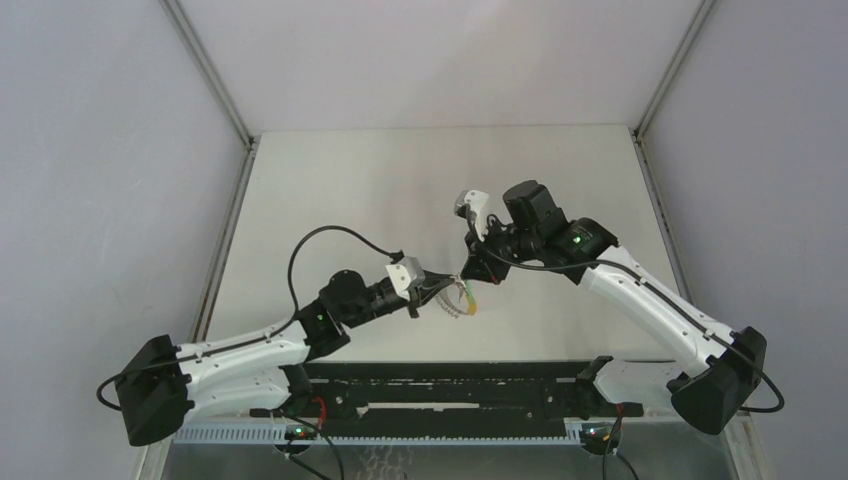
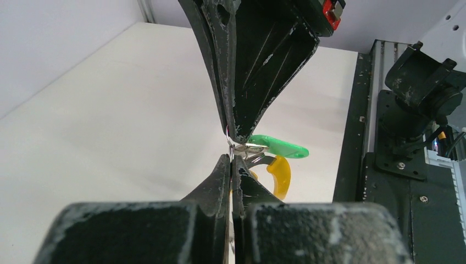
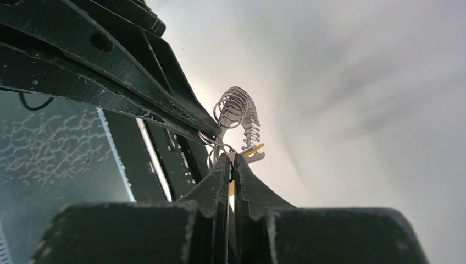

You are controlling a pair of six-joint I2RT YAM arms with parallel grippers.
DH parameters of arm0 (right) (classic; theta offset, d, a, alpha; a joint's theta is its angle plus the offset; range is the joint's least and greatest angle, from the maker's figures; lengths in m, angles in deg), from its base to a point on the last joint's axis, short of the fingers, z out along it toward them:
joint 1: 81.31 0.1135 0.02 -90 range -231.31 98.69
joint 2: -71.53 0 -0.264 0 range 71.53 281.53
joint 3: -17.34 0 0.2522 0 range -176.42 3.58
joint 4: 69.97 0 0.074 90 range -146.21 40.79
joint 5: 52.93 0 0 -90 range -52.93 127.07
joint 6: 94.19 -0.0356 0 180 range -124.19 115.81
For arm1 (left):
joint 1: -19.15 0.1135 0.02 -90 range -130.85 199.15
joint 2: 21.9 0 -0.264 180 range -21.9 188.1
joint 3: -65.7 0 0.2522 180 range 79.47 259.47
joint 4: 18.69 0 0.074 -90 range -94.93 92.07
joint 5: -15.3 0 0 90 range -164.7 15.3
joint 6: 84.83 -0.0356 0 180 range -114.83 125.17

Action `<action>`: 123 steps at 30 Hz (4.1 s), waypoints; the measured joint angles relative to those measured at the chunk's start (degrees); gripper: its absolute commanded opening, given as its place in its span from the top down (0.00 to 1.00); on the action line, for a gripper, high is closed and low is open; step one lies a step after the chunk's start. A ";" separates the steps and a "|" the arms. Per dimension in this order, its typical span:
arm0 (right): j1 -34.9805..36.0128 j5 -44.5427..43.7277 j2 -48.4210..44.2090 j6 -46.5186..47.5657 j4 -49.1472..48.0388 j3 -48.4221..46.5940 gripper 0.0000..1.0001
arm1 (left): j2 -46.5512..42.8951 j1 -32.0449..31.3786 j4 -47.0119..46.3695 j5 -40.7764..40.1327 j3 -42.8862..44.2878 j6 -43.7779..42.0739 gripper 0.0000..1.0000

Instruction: Put the keys on the keyring

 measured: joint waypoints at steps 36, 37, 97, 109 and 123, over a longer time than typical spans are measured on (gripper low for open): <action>-2.32 9.68 3.74 -1.03 -3.41 2.89 0.79 | -2.10 -0.52 -13.09 2.51 -7.48 -2.32 1.00; -2.43 9.92 3.93 -1.11 -3.61 2.93 0.76 | -2.21 -0.52 -13.33 2.51 -7.69 -2.43 1.00; -13.42 -34.56 -37.79 -21.29 -23.74 35.08 0.00 | 10.97 21.46 25.90 -21.59 19.30 15.43 0.00; -13.51 -38.86 -50.93 -21.57 -13.38 29.27 0.00 | -37.48 22.84 53.35 -34.93 15.91 24.26 0.00; -13.51 -41.11 -51.60 -21.79 -9.68 29.27 0.00 | -51.43 22.84 60.72 -41.05 11.52 16.94 0.00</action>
